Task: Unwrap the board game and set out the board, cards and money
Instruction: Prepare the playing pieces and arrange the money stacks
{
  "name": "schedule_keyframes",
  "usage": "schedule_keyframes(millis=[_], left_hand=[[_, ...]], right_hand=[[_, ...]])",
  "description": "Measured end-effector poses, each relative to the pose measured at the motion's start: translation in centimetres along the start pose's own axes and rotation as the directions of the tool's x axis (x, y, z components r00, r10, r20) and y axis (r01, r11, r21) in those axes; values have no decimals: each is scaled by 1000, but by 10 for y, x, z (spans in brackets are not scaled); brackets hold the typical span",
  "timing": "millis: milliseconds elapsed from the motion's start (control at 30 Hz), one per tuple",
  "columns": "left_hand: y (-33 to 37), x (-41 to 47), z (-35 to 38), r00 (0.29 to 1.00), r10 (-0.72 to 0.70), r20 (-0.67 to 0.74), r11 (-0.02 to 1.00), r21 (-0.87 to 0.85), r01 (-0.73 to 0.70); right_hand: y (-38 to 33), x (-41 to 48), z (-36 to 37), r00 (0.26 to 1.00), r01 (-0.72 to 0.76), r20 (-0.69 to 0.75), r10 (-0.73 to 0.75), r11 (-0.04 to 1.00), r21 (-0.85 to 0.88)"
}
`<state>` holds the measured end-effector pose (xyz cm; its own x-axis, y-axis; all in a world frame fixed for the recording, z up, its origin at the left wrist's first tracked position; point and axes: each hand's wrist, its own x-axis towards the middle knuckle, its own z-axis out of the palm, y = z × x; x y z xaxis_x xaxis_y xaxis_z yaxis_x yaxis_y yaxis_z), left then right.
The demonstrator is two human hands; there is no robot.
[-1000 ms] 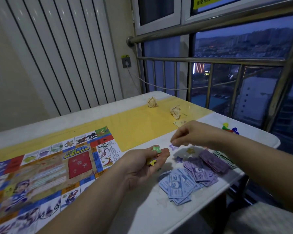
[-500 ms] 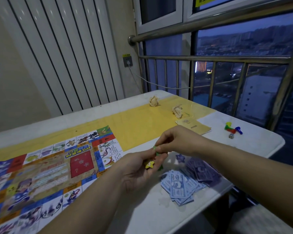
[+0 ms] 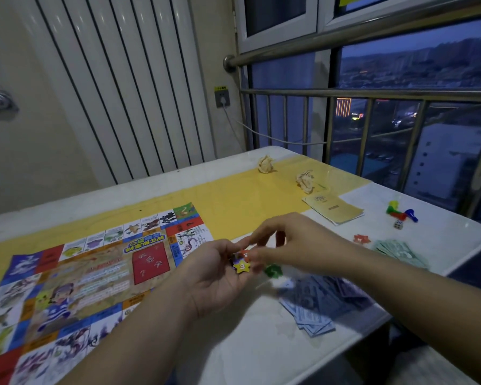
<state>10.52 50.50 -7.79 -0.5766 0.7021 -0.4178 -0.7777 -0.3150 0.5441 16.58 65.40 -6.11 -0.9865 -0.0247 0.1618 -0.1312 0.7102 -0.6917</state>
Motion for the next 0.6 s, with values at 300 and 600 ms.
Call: schedule_keyframes(millis=[300,600], left_hand=[[-10,5,11,1000,17,19,999,30,-18],[-14,3,19,999,29,-22,999,-23,-29]], right_hand=[[-6,-9,6,998,-42,44,42,999,-12],[1,-14,-11,993,4,-118,-2,1000,11]])
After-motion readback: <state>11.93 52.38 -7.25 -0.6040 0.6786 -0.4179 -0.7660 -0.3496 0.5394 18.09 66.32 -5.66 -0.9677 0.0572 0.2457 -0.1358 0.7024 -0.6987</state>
